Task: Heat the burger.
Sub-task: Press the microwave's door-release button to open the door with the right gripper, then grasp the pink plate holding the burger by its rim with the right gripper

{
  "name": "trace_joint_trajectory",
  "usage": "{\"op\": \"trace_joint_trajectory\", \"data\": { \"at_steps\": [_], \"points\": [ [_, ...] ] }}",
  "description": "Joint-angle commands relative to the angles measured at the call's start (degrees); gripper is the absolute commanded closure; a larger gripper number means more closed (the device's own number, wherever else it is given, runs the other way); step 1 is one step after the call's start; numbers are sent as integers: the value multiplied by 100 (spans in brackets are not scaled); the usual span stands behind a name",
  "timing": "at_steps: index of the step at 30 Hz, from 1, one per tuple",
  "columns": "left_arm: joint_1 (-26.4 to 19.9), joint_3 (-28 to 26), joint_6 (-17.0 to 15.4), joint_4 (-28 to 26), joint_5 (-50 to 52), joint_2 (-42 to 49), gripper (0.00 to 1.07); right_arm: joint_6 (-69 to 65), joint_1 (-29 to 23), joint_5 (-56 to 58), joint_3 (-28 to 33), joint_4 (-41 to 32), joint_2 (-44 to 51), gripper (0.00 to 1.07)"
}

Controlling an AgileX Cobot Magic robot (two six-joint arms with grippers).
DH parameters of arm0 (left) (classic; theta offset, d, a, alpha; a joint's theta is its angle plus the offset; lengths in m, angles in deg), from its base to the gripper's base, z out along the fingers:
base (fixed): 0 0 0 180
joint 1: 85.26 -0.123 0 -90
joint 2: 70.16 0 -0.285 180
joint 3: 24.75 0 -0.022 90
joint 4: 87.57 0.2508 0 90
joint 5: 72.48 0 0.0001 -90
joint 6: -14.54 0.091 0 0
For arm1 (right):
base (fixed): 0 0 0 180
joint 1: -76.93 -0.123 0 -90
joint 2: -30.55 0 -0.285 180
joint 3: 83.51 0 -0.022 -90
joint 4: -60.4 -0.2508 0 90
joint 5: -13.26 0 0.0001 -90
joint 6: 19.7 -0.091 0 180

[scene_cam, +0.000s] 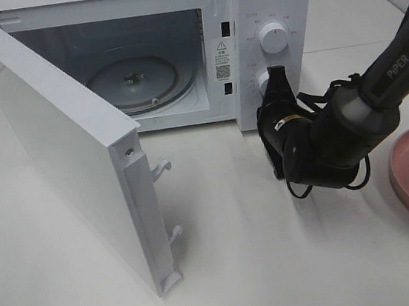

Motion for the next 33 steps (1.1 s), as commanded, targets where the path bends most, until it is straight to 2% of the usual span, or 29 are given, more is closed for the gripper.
{"op": "trace_joint_trajectory", "data": {
  "at_steps": [1, 3, 9, 16, 23, 33],
  "points": [
    [6, -6, -11, -29, 74, 97, 9, 6, 201, -1152, -275, 498, 206, 107],
    [6, -6, -11, -29, 74, 97, 9, -86, 201, -1140, 23, 493, 355, 107],
    [6, -6, -11, -29, 74, 97, 9, -315, 201, -1043, 350, 539, 539, 107],
    [6, -6, -11, -29, 74, 97, 9, -464, -52, -172, 1037, 596, 940, 107],
    [6, -6, -11, -29, 74, 97, 9, -458, -69, 23, 1455, 688, 1215, 107],
    [6, -6, -11, -29, 74, 97, 9, 304, -69, 693, 2034, 693, 1994, 107]
  ]
}}
